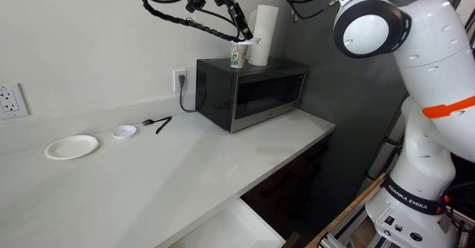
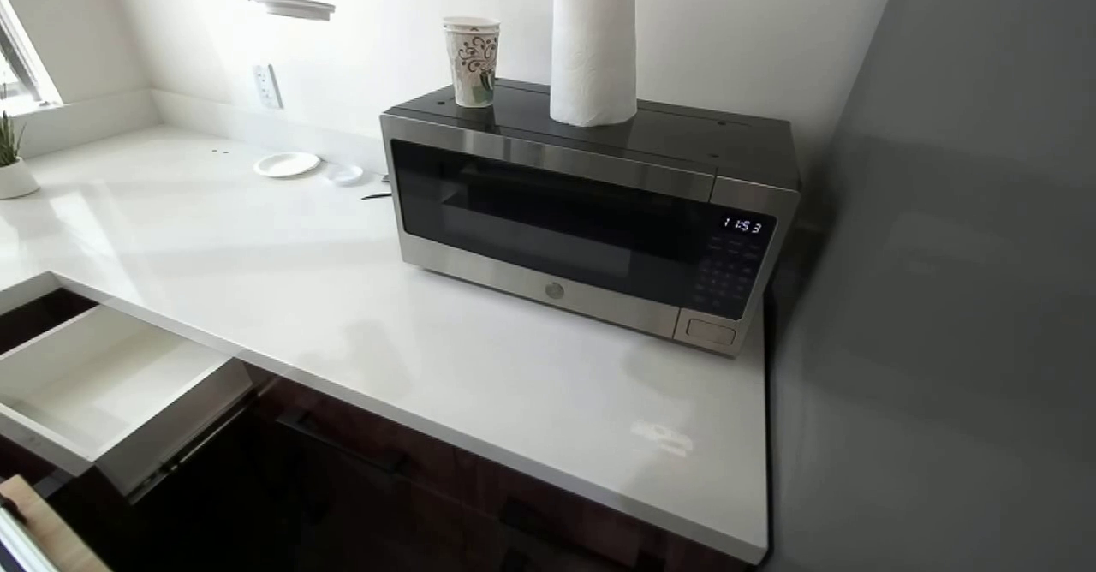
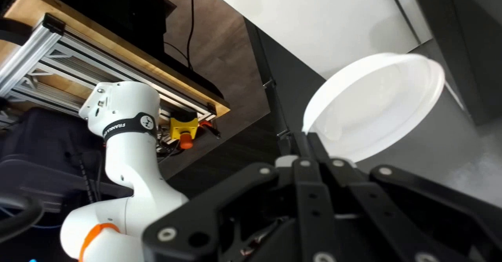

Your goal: Put the lid on the microwave

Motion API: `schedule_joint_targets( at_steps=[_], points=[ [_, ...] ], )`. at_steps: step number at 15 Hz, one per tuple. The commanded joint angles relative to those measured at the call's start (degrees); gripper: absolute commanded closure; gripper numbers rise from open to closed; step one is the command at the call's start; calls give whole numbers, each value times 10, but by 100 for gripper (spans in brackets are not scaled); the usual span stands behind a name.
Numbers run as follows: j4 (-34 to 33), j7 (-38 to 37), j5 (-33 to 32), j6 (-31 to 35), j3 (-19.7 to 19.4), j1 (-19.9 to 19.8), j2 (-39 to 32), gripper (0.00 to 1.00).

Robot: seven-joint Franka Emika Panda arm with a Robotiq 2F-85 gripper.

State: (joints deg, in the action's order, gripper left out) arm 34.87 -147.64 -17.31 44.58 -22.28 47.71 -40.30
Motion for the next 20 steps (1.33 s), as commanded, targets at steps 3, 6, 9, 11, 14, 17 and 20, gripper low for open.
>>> schedule_joint_targets(
  at_steps=[3,6,9,11,14,17,20],
  points=[
    [13,-11,-21,0,42,-19,20,100],
    [74,-86,28,0,-12,-16,56,100],
    [150,-139,26,0,-48,-11,112,100],
    [155,-90,89,0,-164,-2,118,100],
    [123,-96,31,0,-70,-60,115,99],
    [139,-62,27,53,-132,-26,122,100],
    [180,-25,-85,137,-145,8,164,100]
  ],
)
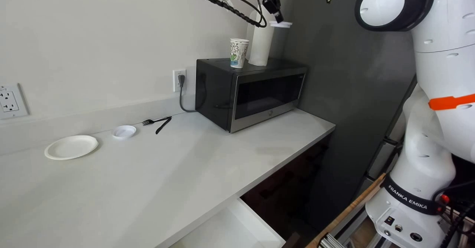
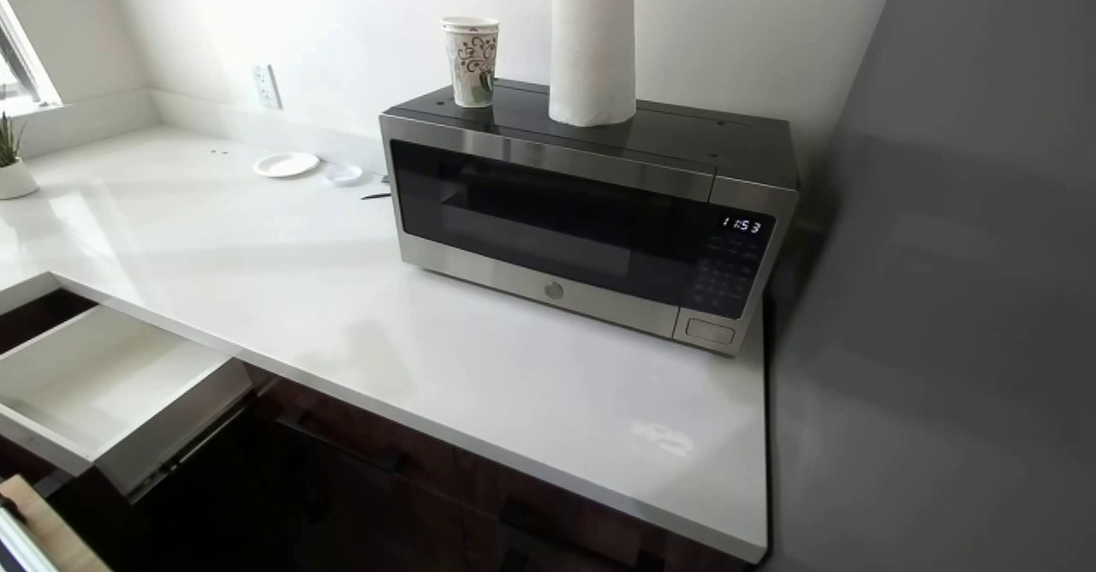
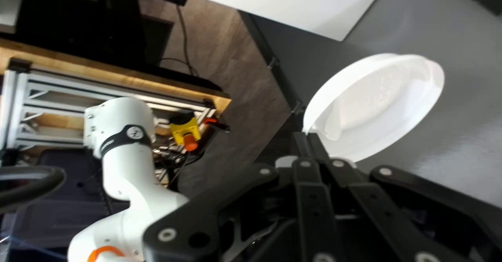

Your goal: Put the lid on the microwave

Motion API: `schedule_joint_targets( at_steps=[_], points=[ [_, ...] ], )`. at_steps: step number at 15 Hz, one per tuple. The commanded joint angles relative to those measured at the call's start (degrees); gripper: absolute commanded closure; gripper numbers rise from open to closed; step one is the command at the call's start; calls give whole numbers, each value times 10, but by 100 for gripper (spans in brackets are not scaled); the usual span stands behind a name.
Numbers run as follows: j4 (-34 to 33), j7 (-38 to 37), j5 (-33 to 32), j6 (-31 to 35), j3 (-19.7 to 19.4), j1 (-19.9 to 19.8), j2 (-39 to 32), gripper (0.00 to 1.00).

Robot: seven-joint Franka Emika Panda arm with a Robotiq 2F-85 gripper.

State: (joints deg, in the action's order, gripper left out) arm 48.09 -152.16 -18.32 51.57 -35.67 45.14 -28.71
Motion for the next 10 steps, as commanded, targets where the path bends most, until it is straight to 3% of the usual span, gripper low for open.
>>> schedule_joint_targets(
  at_steps=[1,3,6,7,10],
  points=[
    [61,21,-106,96,-15,42,61,100],
    [92,-8,-125,157,-16,50,91,100],
    [154,-40,-96,222,-5,51,134,100],
    [77,-2,-103,179,-13,32,82,99],
    [119,-17,-99,221,-7,36,110,100]
  ],
)
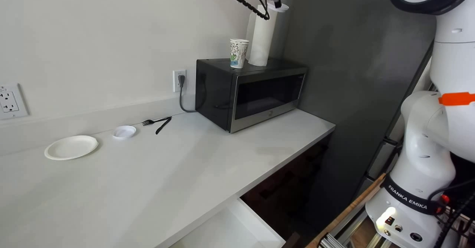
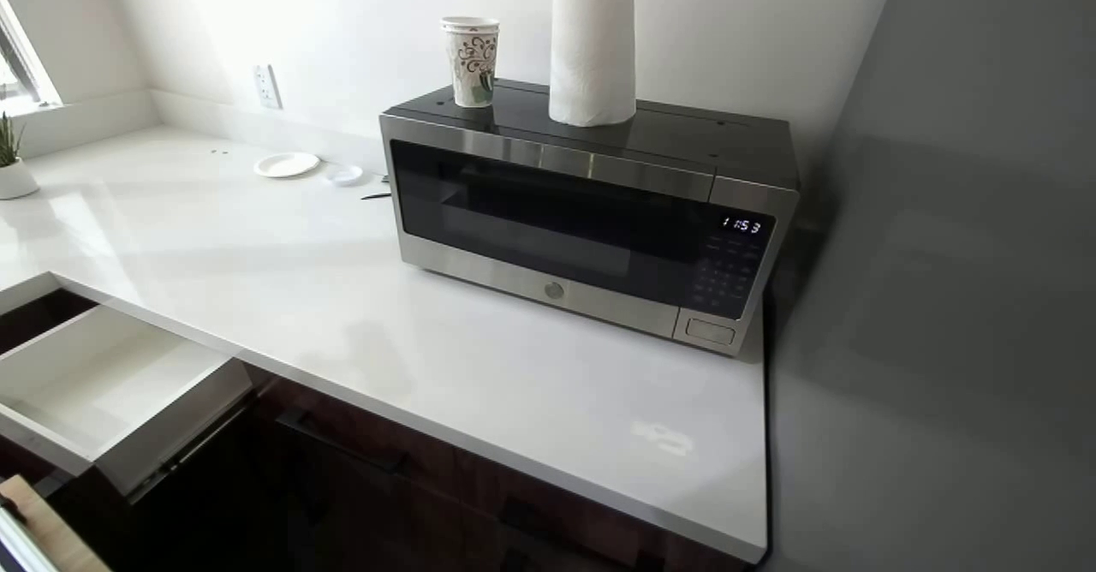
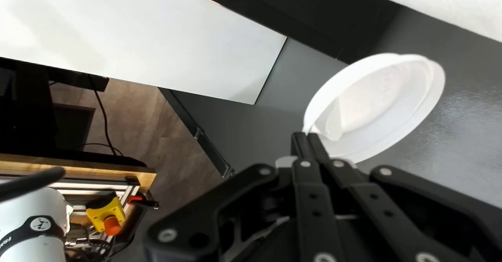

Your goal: Put the lid on the microwave

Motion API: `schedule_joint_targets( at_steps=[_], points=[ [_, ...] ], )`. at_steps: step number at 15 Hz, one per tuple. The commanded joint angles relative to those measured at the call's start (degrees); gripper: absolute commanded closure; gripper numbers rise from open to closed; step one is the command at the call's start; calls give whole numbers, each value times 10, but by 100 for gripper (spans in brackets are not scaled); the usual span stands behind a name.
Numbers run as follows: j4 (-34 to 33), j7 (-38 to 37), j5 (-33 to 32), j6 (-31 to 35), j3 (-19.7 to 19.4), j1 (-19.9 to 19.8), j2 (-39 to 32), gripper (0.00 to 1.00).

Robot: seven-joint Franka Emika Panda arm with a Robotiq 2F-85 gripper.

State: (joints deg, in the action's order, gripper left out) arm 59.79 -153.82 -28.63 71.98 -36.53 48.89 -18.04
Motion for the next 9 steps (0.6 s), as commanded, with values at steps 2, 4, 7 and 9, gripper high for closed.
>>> schedule_joint_targets(
  at_steps=[2,4,7,9],
  points=[
    [20,-3,10,31,4,-2,14,100],
    [29,26,26,21,7,-12,7,100],
    [66,53,68,-25,11,-18,3,100],
    [100,44,75,-63,7,-14,3,100]
  ],
)
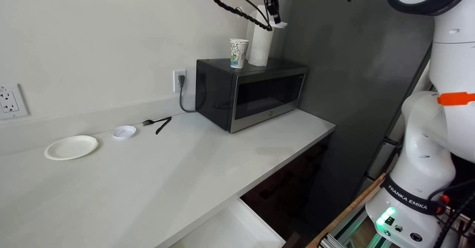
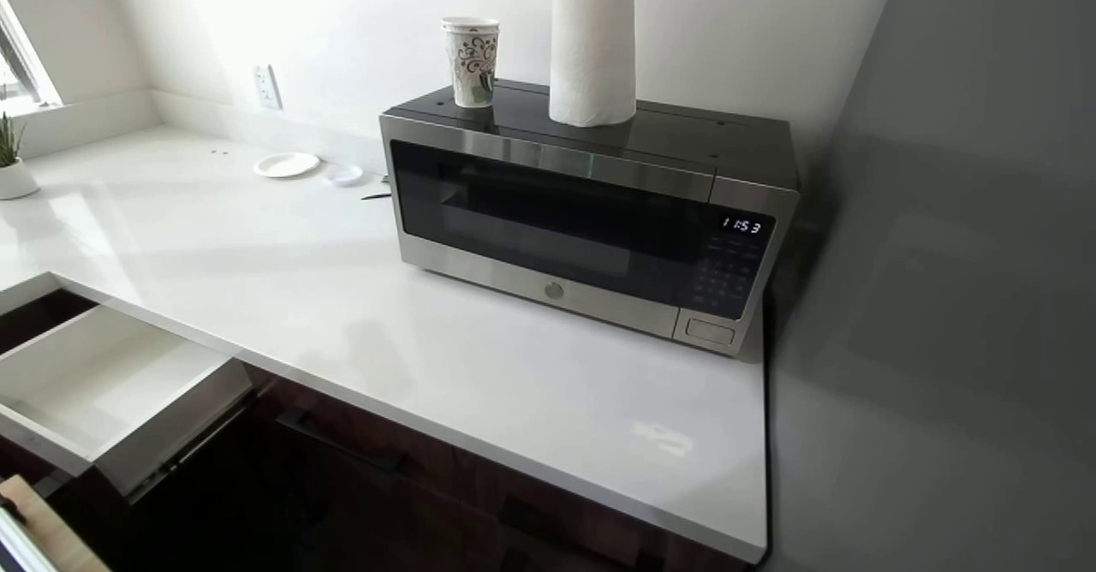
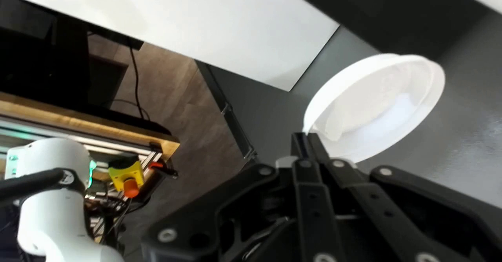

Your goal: Put the lid on the microwave

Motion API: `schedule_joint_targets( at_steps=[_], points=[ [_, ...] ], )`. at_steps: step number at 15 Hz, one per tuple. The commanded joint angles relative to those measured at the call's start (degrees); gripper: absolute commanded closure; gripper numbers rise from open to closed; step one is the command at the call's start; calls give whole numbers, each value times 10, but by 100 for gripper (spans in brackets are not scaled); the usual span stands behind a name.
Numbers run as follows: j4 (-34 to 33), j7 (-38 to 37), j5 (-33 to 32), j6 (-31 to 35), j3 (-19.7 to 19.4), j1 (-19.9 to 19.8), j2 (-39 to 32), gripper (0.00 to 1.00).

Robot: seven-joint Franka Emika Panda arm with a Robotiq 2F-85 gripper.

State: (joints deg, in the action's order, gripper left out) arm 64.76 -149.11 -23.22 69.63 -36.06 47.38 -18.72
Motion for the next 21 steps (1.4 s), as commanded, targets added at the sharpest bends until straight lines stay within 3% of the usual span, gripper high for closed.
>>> schedule_joint_targets(
  at_steps=[1,4,5,7,8,9,12,14,17,21],
  points=[
    [76,-10,28,-45,3,2,18,100],
    [182,9,-31,-19,4,29,70,100],
    [196,-2,-82,-42,107,-46,95,100],
    [252,1,-136,-42,170,-92,129,100],
    [274,-9,-128,-22,203,-129,140,100],
    [190,-2,-121,-58,233,-160,82,99],
    [235,-1,-125,-50,274,-199,116,99],
    [263,5,-128,17,292,-217,136,100],
    [336,55,-130,129,350,-280,150,100],
    [439,73,-158,242,379,-331,171,100]
  ],
)
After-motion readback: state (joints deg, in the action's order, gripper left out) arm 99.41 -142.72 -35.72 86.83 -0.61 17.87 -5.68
